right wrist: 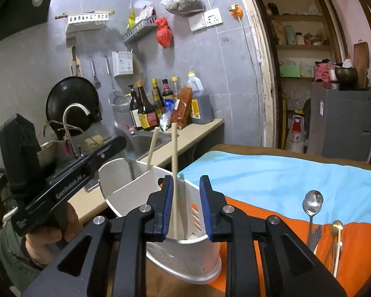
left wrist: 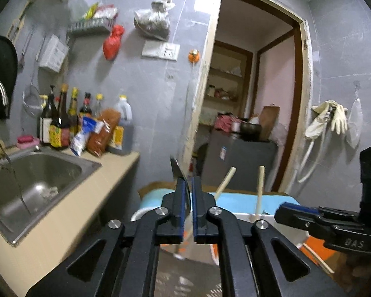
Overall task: Organize utensils
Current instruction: 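Open both tools to drop the utensils into the white basket, then move both tools back down over the utensils on the cloth, then close the left tool on the silver fork while the right tool grasps a wooden chopstick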
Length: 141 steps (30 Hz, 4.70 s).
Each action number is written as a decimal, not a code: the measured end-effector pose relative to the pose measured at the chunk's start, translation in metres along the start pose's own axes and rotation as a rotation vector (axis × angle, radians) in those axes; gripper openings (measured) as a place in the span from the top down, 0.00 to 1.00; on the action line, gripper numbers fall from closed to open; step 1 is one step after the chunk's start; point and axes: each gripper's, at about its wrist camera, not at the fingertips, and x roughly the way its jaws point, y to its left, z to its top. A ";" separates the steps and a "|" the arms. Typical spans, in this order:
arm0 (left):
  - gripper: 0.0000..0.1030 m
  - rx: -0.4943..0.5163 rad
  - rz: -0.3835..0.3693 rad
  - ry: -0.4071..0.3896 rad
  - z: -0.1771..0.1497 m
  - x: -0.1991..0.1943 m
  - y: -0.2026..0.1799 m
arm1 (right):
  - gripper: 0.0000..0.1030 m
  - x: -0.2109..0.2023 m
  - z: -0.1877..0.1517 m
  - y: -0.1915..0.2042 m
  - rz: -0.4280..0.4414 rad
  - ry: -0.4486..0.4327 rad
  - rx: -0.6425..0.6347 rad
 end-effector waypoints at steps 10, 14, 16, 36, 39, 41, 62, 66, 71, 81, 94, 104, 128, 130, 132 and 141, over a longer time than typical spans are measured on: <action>0.45 -0.051 -0.056 0.004 0.020 -0.022 -0.022 | 0.55 -0.039 0.010 -0.017 -0.024 -0.118 0.028; 0.12 -0.055 -0.052 -0.016 0.023 -0.029 -0.039 | 0.42 -0.064 0.014 -0.030 -0.079 -0.187 0.033; 0.08 -0.051 -0.042 -0.020 0.024 -0.030 -0.047 | 0.29 -0.077 0.015 -0.037 -0.110 -0.218 0.033; 0.05 0.100 -0.130 0.028 -0.013 -0.007 -0.156 | 0.00 -0.163 -0.010 -0.115 -0.342 -0.288 0.034; 0.05 0.121 -0.150 0.053 -0.021 0.000 -0.170 | 0.00 -0.165 -0.020 -0.127 -0.357 -0.261 0.049; 0.05 0.137 -0.164 0.076 -0.027 0.004 -0.179 | 0.00 -0.165 -0.025 -0.135 -0.363 -0.240 0.065; 0.49 0.221 -0.234 0.453 -0.088 0.072 -0.221 | 0.71 -0.131 -0.079 -0.188 -0.286 0.116 0.205; 0.60 0.175 -0.213 0.515 -0.092 0.091 -0.214 | 0.78 -0.120 -0.082 -0.185 -0.255 0.166 0.201; 0.70 0.137 -0.196 0.582 -0.095 0.115 -0.207 | 0.82 -0.105 -0.081 -0.178 -0.223 0.221 0.183; 0.80 0.029 -0.201 0.711 -0.098 0.149 -0.193 | 0.82 -0.076 -0.082 -0.167 -0.181 0.328 0.160; 1.00 -0.008 -0.229 0.721 -0.093 0.144 -0.185 | 0.95 -0.060 -0.085 -0.169 -0.206 0.407 0.185; 1.00 -0.013 -0.251 0.720 -0.097 0.129 -0.184 | 0.96 -0.073 -0.087 -0.178 -0.281 0.390 0.207; 0.90 0.156 -0.208 0.871 -0.104 0.149 -0.209 | 0.95 -0.055 -0.084 -0.179 -0.301 0.475 0.159; 0.91 0.148 -0.191 0.882 -0.104 0.153 -0.207 | 0.94 -0.050 -0.082 -0.179 -0.307 0.495 0.147; 0.91 0.140 -0.197 0.905 -0.102 0.157 -0.205 | 0.93 -0.043 -0.078 -0.179 -0.315 0.516 0.140; 0.98 0.055 -0.178 0.932 -0.098 0.147 -0.192 | 0.97 -0.045 -0.078 -0.177 -0.321 0.529 0.174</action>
